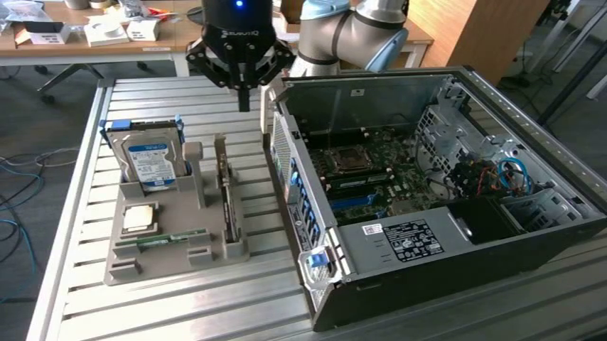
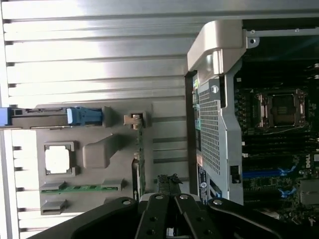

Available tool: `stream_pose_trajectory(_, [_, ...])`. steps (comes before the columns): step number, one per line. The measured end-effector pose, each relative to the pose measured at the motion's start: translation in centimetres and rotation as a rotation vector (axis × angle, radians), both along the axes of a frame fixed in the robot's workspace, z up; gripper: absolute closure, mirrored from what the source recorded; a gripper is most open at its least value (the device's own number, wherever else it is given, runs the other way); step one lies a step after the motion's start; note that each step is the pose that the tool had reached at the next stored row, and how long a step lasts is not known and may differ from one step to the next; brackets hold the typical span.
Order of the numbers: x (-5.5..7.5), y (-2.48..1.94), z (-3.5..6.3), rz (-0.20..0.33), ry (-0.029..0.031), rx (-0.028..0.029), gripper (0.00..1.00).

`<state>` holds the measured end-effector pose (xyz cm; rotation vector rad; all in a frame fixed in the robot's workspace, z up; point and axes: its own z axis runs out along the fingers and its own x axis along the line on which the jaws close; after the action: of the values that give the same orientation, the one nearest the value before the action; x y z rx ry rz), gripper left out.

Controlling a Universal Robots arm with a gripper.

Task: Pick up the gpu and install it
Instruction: 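Reach for the gpu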

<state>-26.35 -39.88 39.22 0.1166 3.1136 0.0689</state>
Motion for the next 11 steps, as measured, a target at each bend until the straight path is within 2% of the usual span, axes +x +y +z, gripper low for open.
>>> stream_pose_trajectory(11, [-2.4,0.00,-0.02,0.000,0.0000,0.0000,0.89])
